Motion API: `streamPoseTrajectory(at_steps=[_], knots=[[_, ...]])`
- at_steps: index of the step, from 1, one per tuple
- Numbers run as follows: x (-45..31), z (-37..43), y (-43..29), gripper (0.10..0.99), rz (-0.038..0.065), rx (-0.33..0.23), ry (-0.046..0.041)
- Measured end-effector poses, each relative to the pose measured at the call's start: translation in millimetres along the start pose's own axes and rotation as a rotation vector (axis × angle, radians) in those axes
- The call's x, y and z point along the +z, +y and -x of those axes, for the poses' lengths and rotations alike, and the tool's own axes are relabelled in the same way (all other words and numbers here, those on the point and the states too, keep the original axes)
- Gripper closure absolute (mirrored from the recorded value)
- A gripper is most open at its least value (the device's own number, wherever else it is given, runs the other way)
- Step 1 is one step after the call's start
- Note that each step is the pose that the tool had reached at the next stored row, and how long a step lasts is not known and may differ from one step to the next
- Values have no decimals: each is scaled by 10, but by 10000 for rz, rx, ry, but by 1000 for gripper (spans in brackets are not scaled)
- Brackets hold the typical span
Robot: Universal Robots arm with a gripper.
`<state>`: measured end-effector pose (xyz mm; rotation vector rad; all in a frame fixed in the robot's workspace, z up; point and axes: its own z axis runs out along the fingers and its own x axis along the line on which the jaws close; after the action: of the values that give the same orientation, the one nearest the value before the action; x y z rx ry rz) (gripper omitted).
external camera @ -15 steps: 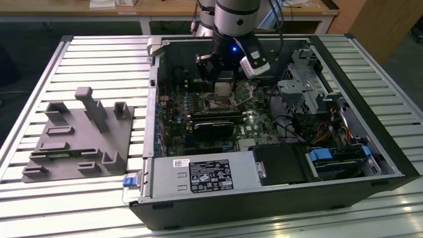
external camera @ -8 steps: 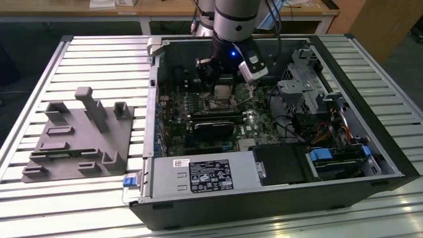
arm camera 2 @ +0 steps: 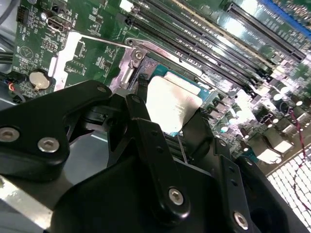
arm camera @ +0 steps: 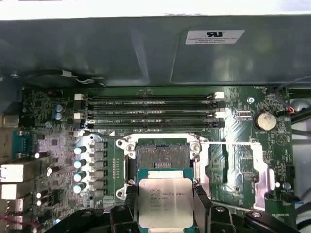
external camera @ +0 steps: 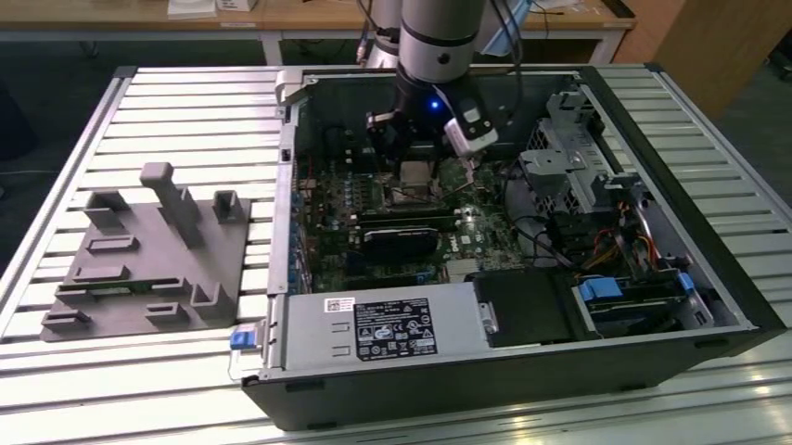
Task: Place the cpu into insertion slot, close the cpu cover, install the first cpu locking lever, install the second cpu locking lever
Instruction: 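Place the cpu into insertion slot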
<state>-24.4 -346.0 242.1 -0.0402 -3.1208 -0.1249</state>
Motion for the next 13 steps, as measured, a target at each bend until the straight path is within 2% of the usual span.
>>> streamPoseTrajectory(at_steps=[13], knots=[[159, 1, 59, 545, -35, 1, 2]])
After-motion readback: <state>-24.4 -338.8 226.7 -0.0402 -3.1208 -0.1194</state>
